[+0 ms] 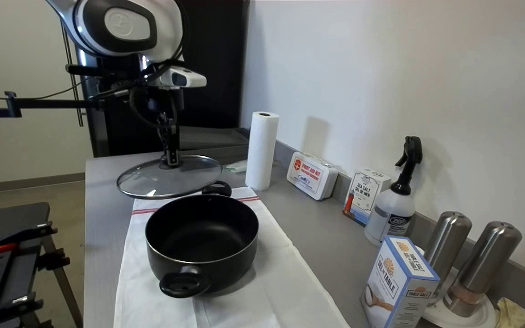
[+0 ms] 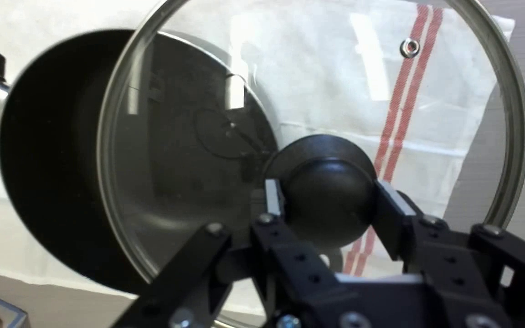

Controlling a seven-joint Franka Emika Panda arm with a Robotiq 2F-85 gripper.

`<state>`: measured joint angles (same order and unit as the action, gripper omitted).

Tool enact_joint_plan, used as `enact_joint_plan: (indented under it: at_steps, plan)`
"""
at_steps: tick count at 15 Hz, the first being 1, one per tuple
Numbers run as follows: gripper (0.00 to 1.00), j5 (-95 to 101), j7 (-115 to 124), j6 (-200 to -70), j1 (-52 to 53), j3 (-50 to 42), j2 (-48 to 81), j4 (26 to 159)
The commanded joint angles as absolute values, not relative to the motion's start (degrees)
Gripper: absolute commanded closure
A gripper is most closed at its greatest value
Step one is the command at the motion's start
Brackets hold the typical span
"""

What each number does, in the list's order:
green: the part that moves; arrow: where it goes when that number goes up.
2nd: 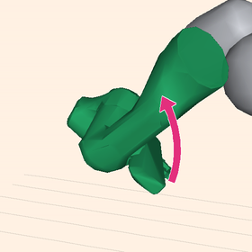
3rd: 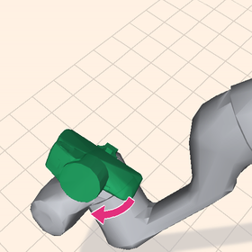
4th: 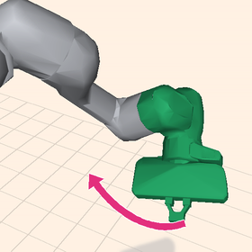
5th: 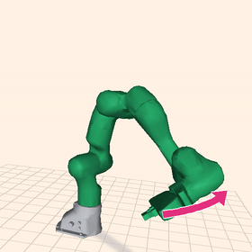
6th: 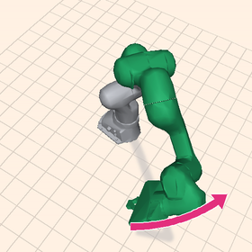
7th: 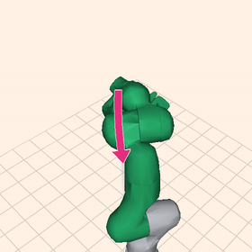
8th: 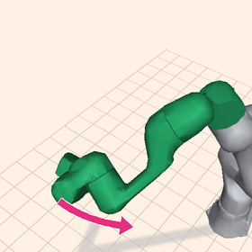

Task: Remove the lid from the pot

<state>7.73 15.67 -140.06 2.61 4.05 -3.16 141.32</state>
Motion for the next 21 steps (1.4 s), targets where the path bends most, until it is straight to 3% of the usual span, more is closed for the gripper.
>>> enact_joint_plan:
  at_steps: [1, 8, 21]
  plan:
    - [0.75, 9.91, 18.16, -139.61, 5.68, 7.51, -3.48, 141.58]
    - [0.75, 15.28, 22.61, -140.55, 10.52, 11.21, 5.10, 138.96]
    - [0.75, 13.36, 19.29, -147.52, 12.58, 6.92, 20.94, 129.44]
